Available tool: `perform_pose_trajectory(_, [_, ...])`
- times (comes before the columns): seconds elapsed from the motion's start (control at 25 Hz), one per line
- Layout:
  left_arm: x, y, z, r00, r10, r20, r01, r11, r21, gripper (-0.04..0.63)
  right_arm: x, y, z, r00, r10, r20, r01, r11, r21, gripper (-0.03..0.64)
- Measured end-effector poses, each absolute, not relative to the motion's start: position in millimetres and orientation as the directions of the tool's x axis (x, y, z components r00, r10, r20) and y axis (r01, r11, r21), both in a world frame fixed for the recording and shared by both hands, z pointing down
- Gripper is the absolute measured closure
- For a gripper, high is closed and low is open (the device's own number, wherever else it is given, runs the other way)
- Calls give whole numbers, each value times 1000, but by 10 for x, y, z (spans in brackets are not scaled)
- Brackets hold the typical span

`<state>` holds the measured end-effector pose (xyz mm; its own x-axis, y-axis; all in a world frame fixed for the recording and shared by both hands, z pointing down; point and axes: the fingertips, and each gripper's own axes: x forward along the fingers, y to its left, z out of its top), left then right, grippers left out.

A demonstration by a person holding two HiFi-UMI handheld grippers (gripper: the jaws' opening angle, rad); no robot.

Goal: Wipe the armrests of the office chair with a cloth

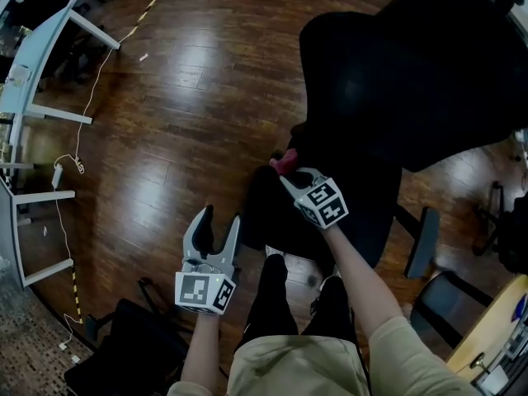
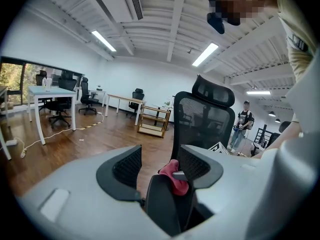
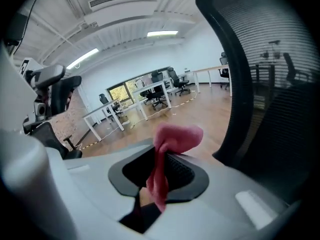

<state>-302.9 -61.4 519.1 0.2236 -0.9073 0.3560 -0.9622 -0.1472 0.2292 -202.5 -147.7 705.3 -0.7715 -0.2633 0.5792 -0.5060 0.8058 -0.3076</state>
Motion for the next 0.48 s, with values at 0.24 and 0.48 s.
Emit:
perform_pose_trajectory(0.24, [-3123,-403,5138,187,-921,342,-967,-111,230,379,-1965,-674,7139,-784,-131,607,-424,826,-370,551])
perform_pose_trajectory(0.48, [-3373,-11,5144,115,-935,334,-969,-32,244,379,-2070,158,7261,-774,-13,633,-352,840,-413,552])
